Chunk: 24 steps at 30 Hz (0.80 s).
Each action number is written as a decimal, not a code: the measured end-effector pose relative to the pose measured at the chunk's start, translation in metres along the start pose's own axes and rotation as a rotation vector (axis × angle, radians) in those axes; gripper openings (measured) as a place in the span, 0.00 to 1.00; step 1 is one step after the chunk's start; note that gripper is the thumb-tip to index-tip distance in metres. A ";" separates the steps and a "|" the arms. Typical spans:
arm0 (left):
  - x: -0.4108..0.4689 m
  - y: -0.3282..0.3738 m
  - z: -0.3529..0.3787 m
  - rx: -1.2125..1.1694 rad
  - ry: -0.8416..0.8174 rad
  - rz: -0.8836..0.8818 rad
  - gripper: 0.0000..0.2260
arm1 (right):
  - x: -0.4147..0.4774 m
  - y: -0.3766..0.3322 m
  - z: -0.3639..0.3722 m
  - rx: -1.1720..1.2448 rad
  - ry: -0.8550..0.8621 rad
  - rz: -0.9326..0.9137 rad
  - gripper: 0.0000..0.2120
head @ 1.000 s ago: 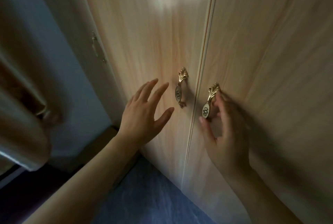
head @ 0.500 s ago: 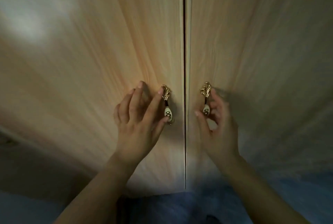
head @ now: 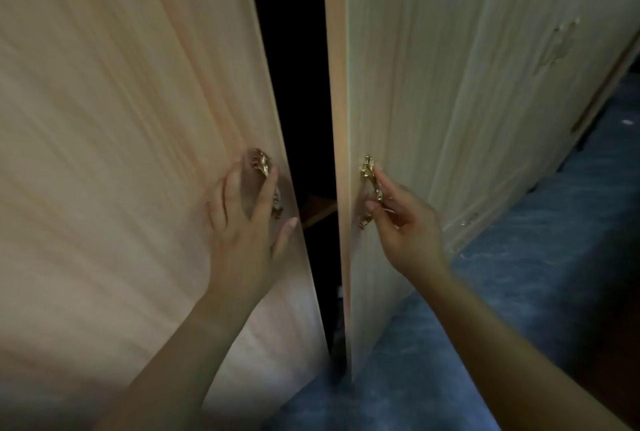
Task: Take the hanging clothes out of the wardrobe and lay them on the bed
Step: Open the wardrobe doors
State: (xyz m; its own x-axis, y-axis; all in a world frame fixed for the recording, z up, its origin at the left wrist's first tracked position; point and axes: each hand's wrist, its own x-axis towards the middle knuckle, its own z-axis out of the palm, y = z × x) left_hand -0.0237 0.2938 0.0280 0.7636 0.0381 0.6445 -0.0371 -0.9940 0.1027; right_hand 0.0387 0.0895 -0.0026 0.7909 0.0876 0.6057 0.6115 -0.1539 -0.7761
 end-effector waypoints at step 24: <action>0.049 0.300 0.067 -0.760 -0.194 0.420 0.29 | -0.053 -0.020 -0.270 -0.051 0.347 0.103 0.16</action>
State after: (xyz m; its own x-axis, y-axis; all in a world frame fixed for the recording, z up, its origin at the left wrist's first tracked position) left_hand 0.0458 -0.0094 0.0392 0.6838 -0.4011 0.6096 -0.7038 -0.5831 0.4058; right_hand -0.0221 -0.1779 0.0287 0.7871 -0.2687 0.5552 0.5204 -0.1939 -0.8316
